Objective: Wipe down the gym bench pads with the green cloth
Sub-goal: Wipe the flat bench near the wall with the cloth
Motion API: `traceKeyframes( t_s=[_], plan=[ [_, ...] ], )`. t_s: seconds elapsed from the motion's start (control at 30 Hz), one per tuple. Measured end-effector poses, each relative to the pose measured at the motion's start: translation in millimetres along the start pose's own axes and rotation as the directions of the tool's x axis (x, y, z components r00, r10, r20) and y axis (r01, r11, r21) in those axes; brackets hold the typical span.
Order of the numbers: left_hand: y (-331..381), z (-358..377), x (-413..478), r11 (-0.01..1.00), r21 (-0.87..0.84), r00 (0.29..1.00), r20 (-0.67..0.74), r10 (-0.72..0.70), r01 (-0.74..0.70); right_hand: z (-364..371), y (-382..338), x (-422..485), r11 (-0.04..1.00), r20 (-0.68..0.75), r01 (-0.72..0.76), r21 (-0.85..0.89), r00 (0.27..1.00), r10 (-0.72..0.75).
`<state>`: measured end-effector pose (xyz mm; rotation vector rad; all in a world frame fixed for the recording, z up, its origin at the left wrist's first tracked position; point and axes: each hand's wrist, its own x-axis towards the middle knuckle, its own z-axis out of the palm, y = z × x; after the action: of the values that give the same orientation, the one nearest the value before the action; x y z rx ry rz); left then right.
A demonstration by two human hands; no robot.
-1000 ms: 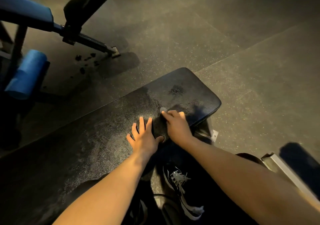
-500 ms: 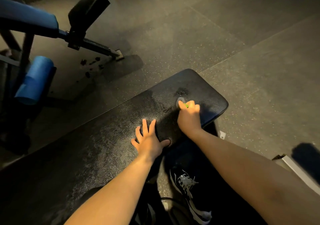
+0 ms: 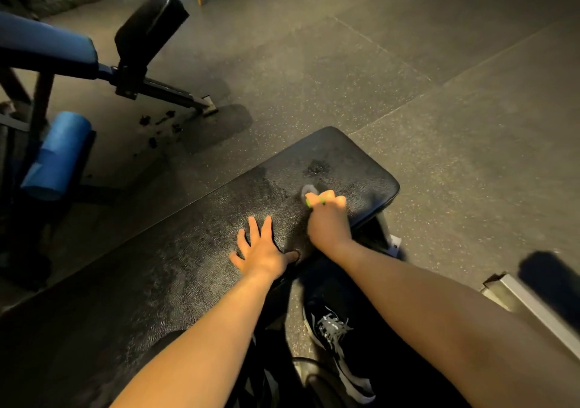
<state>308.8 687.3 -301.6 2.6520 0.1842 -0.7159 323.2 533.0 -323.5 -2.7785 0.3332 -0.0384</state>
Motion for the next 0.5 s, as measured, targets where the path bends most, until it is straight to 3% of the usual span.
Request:
traceKeyframes(
  t_s=[0.1,0.2,0.3,0.43,0.5],
  plan=[
    [5.5,-1.0,2.9,0.999,-0.026,0.999,0.018,-0.038,0.039,15.2,-18.6,-17.4,0.960,0.162,0.279,0.038,0.946,-0.281],
    [6.2,-1.7,3.9,0.999,-0.016,0.999,0.021,-0.036,0.036,15.4,-9.6,-11.3,0.927,0.202,0.371,0.057,0.905,-0.375],
    [2.8,-1.4,1.3,1.000,-0.003,1.000,0.010,-0.009,0.009,3.9,9.3,8.3,0.968,0.116,0.249,-0.029,0.963,-0.244],
    [1.8,-1.8,3.0,1.000,-0.026,1.000,0.008,-0.001,0.002,-6.9,27.6,20.2,0.992,0.004,-0.122,0.025,0.993,0.122],
    [2.5,-0.8,2.2,1.000,-0.019,1.000,0.005,-0.013,0.013,-6.9,15.8,12.2,0.991,0.011,-0.132,-0.011,0.991,0.132]
  ],
)
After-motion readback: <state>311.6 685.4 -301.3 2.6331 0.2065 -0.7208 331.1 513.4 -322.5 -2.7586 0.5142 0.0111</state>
